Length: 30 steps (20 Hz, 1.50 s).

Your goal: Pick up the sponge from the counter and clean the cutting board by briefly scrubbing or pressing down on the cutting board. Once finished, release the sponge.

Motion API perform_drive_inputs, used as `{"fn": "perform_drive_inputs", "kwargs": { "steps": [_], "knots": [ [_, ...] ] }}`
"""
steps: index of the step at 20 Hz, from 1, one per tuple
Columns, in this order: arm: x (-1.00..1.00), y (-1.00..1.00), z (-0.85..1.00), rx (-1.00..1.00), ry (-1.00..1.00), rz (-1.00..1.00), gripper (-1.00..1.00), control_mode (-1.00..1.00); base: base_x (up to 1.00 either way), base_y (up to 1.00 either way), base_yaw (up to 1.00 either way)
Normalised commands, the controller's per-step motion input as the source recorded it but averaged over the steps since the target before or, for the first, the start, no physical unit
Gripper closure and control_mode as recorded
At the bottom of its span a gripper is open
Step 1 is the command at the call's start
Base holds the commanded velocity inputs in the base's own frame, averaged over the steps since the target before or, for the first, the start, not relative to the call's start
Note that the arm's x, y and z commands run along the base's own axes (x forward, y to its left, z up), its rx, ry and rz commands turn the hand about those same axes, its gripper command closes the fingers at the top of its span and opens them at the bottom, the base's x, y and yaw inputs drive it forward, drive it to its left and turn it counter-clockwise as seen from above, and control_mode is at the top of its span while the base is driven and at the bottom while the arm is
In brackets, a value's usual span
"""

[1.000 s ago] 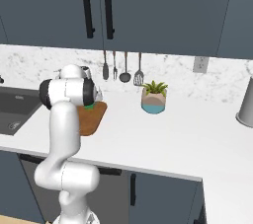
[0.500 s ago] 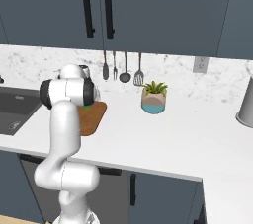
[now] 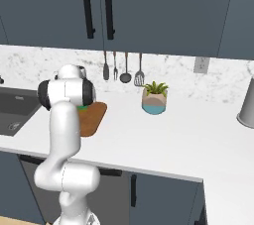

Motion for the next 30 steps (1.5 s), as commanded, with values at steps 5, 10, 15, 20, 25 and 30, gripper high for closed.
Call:
{"fn": "perform_drive_inputs", "kwargs": {
  "steps": [5, 10, 15, 20, 25, 30],
  "knots": [
    [-1.0, 0.23, -0.77, 0.02, 0.07, 0.0, 1.0, -1.0, 0.0, 0.0, 0.0],
    [-1.0, 0.16, -0.43, 0.02, 0.01, 0.0, 1.0, -1.0, 0.0, 0.0, 0.0],
    [-1.0, 0.13, -0.55, 0.01, 0.03, 0.0, 1.0, -1.0, 0.0, 0.0, 0.0],
    [-1.0, 0.01, -0.71, 0.01, 0.06, 0.0, 1.0, -1.0, 0.0, 0.0, 0.0],
    [-1.0, 0.0, -0.64, 0.01, 0.04, 0.0, 1.0, -1.0, 0.0, 0.0, 0.0],
    [-1.0, -0.02, -0.61, 0.0, 0.02, 0.0, 1.0, -1.0, 0.0, 0.0, 0.0]
  ]
}}
